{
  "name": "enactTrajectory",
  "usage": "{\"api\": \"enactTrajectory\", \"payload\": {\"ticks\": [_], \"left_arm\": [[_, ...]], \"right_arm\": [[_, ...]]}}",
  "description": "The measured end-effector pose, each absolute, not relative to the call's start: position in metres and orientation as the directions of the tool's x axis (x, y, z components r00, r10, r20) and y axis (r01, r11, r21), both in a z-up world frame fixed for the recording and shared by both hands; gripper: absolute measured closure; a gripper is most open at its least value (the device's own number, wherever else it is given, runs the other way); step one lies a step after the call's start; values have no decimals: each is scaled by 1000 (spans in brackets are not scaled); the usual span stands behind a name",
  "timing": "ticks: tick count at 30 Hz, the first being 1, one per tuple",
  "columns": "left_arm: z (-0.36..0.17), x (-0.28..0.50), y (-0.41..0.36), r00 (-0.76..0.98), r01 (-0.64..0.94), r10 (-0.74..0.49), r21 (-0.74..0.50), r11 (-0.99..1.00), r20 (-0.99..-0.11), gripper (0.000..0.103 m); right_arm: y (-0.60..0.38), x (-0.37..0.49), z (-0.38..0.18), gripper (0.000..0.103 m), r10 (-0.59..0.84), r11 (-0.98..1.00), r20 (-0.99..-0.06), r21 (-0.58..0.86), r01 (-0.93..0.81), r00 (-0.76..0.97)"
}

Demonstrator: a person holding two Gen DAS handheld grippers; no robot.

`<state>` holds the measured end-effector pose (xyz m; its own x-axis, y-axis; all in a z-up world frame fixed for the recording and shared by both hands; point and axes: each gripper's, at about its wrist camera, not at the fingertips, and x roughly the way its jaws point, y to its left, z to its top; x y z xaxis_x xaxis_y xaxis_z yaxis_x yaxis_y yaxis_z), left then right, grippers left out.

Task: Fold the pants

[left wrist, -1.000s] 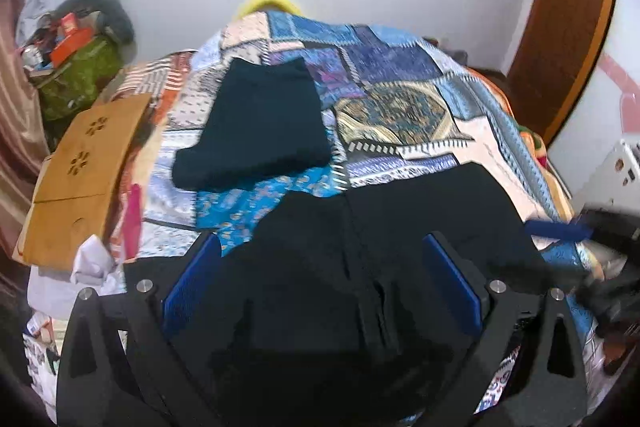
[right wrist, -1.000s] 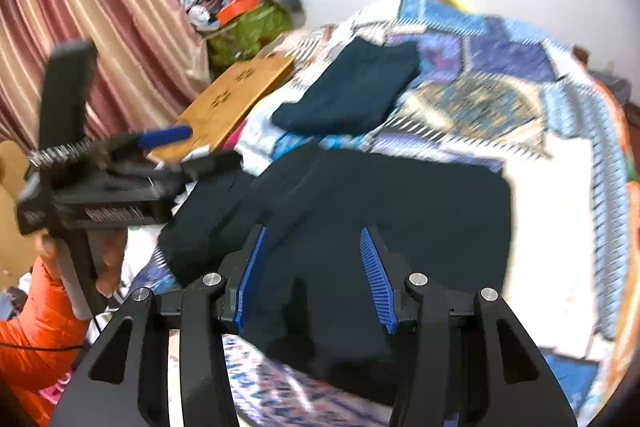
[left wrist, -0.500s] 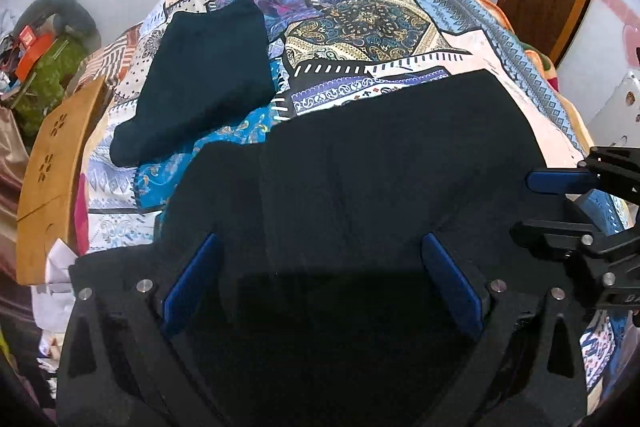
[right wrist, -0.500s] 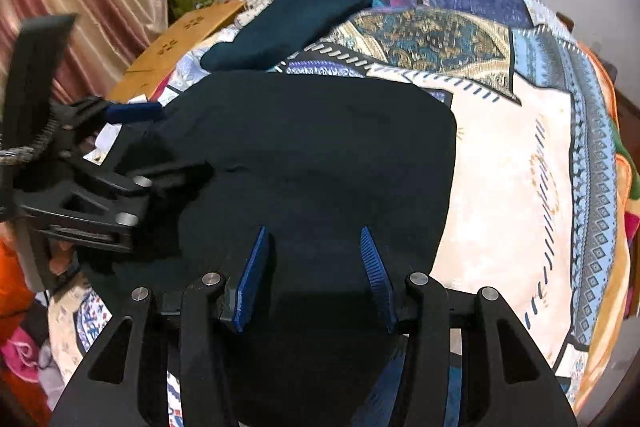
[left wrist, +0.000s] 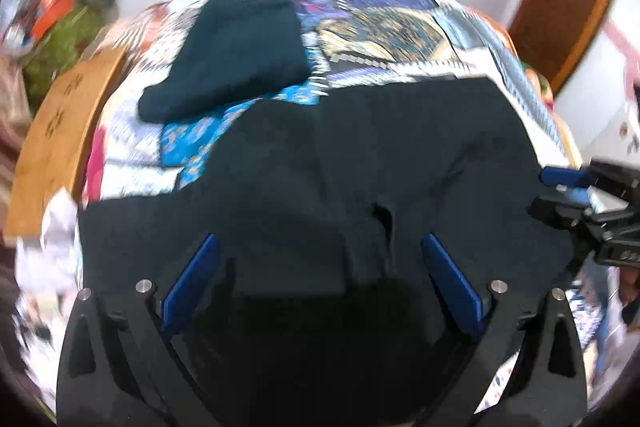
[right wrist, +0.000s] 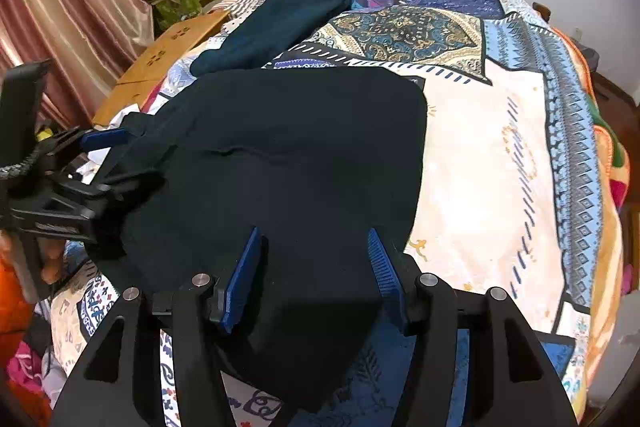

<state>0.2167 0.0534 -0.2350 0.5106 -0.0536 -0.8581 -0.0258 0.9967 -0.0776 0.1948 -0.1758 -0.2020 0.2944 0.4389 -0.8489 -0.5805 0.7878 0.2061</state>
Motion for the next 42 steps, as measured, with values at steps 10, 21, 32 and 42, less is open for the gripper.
{"api": "enactTrajectory", "payload": {"ticks": [10, 21, 32, 42], "left_arm": [[-221, 149, 163, 527, -341, -28, -241, 909, -850, 1], [-275, 99, 198, 374, -485, -173, -351, 801, -911, 1], [-315, 102, 214, 416, -577, -415, -588, 567, -809, 1], [-307, 125, 218, 404, -655, -122, -379, 654, -907, 69]], "right_arm": [[-149, 183, -170, 50, 499, 740, -798, 190, -645, 337], [-103, 165, -194, 47, 489, 663, -830, 153, -733, 269], [-111, 165, -200, 42, 510, 654, -829, 201, -730, 229], [-112, 165, -202, 40, 531, 653, -818, 226, -723, 224]]}}
